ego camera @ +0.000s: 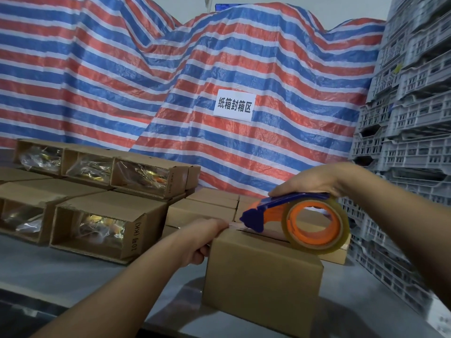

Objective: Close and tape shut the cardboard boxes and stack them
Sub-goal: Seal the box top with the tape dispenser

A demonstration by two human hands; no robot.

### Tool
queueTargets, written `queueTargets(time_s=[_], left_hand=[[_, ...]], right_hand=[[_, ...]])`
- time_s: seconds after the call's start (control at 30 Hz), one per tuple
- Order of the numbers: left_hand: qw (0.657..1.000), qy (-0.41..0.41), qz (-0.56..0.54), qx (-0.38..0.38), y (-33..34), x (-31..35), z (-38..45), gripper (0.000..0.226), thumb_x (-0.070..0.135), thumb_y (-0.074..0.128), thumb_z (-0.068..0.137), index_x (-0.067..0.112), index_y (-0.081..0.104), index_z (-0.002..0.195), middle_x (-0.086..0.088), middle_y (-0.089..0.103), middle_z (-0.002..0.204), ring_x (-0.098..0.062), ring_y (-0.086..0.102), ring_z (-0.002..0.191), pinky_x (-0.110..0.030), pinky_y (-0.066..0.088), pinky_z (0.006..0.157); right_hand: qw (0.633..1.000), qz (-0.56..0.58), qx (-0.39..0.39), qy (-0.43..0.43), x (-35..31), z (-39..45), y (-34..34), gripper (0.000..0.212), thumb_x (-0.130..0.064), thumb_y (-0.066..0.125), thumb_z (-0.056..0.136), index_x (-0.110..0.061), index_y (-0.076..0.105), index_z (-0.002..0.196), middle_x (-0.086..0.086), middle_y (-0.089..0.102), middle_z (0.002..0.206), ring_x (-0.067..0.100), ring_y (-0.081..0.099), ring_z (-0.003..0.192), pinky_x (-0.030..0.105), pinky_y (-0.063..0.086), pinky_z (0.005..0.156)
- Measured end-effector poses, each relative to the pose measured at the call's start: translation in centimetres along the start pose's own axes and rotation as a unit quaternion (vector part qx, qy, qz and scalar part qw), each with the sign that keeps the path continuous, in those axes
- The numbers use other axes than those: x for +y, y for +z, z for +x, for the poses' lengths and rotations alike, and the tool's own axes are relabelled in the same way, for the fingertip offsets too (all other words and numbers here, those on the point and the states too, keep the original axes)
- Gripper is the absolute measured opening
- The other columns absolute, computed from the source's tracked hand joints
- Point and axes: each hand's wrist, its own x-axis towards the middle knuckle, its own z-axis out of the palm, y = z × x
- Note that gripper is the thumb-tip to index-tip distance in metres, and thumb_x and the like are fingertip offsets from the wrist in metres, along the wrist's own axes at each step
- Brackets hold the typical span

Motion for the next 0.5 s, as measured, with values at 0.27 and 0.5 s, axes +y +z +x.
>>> queueTargets(time_s=[0.27, 0.5], left_hand=[[1.000, -0.014, 0.009, 0.026, 0.3, 0.5, -0.3, 0.031, 0.047, 0.055, 0.093, 0.019, 0.058, 0.081, 0.006, 0.048, 0.047, -0.006, 0.035, 0.038, -0.018, 0.024, 0.037], [0.887, 0.255, 0.293, 0.249, 1.2, 1.9, -1.8, 0.022, 0.047, 0.056, 0.094, 0.025, 0.058, 0.091, 0.005, 0.063, 0.088, -0.006, 0.059, 0.077, -0.026, 0.051, 0.067]], right_hand=[[0.994, 0.040, -0.003, 0.105, 5.8, -2.5, -0.3, 0.053, -0.056, 0.052, 0.095, -0.011, 0.062, 0.121, 0.001, 0.064, 0.068, 0.013, 0.059, 0.053, 0.023, 0.049, 0.053], [0.994, 0.010, 0.016, 0.107, 5.4, -2.2, -0.2, 0.046, -0.054, 0.050, 0.099, -0.014, 0.061, 0.118, 0.001, 0.069, 0.073, 0.011, 0.063, 0.057, 0.022, 0.052, 0.059]])
